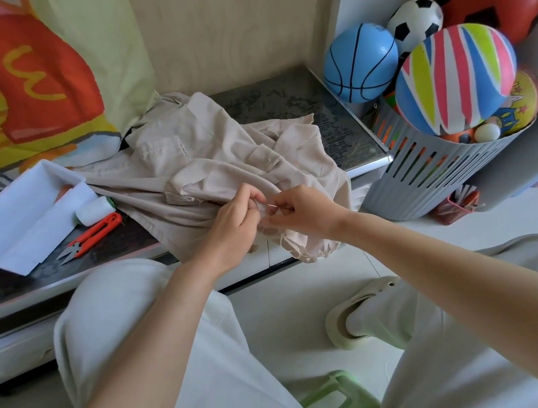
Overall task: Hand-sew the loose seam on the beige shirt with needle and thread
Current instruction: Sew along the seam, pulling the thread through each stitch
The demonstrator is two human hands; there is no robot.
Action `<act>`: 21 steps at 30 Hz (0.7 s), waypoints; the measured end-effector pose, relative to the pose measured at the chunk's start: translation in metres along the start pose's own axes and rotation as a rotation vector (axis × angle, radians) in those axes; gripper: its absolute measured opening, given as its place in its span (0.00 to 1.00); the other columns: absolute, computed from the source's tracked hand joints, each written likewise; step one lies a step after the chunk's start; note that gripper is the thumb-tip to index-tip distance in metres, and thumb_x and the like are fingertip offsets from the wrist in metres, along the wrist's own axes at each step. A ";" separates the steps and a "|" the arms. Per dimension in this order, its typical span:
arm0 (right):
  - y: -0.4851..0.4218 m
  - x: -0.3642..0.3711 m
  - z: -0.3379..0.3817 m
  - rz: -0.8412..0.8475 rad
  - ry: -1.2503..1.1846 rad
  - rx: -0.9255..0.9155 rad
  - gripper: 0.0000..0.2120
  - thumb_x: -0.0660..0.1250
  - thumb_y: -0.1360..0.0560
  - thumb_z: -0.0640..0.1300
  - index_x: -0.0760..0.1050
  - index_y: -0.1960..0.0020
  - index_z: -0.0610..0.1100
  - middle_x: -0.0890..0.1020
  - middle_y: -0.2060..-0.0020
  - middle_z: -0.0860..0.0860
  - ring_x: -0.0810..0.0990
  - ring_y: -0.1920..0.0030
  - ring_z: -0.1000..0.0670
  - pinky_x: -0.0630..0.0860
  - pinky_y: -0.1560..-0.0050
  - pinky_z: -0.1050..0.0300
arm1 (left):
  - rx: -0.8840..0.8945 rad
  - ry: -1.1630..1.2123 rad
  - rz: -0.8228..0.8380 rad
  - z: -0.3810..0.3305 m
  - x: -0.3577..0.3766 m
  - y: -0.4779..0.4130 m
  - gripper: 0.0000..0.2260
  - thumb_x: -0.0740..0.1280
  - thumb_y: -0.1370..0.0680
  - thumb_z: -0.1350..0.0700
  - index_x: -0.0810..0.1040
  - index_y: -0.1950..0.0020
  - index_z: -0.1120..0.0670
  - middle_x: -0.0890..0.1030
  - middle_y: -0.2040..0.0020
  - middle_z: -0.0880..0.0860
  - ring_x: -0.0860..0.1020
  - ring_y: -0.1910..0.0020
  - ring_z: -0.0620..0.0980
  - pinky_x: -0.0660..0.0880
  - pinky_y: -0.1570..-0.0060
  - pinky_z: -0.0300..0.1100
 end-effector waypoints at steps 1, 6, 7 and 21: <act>0.000 0.001 -0.003 0.025 0.005 0.025 0.19 0.70 0.26 0.47 0.65 0.70 0.44 0.64 0.76 0.54 0.62 0.75 0.54 0.58 0.71 0.62 | -0.010 -0.003 -0.002 0.001 -0.001 0.000 0.09 0.53 0.21 0.66 0.69 0.49 0.55 0.69 0.63 0.51 0.66 0.66 0.44 0.64 0.65 0.33; 0.005 -0.004 -0.013 0.080 0.031 0.069 0.17 0.68 0.25 0.50 0.72 0.65 0.38 0.66 0.75 0.51 0.63 0.73 0.53 0.58 0.71 0.62 | -0.055 0.017 0.000 0.005 -0.001 -0.001 0.10 0.54 0.22 0.66 0.71 0.50 0.54 0.68 0.63 0.54 0.66 0.65 0.47 0.63 0.65 0.38; 0.006 -0.006 -0.013 0.085 0.030 0.066 0.17 0.68 0.25 0.49 0.72 0.64 0.38 0.65 0.75 0.52 0.63 0.73 0.53 0.59 0.72 0.64 | -0.062 0.009 0.003 0.006 -0.001 0.000 0.11 0.54 0.22 0.66 0.72 0.50 0.53 0.68 0.64 0.53 0.66 0.67 0.45 0.63 0.66 0.37; 0.009 -0.022 -0.014 -0.062 0.012 0.047 0.08 0.66 0.24 0.46 0.78 0.51 0.41 0.67 0.74 0.54 0.64 0.75 0.56 0.62 0.74 0.68 | -0.106 -0.010 -0.035 0.009 0.000 0.000 0.08 0.64 0.21 0.58 0.75 0.59 0.60 0.69 0.70 0.48 0.65 0.70 0.44 0.63 0.69 0.35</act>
Point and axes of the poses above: each hand's wrist, its own y-axis away from the middle knuckle, its own x-axis out of the palm, z = x × y, the point moved 3 cm from there along -y, towards the middle knuckle
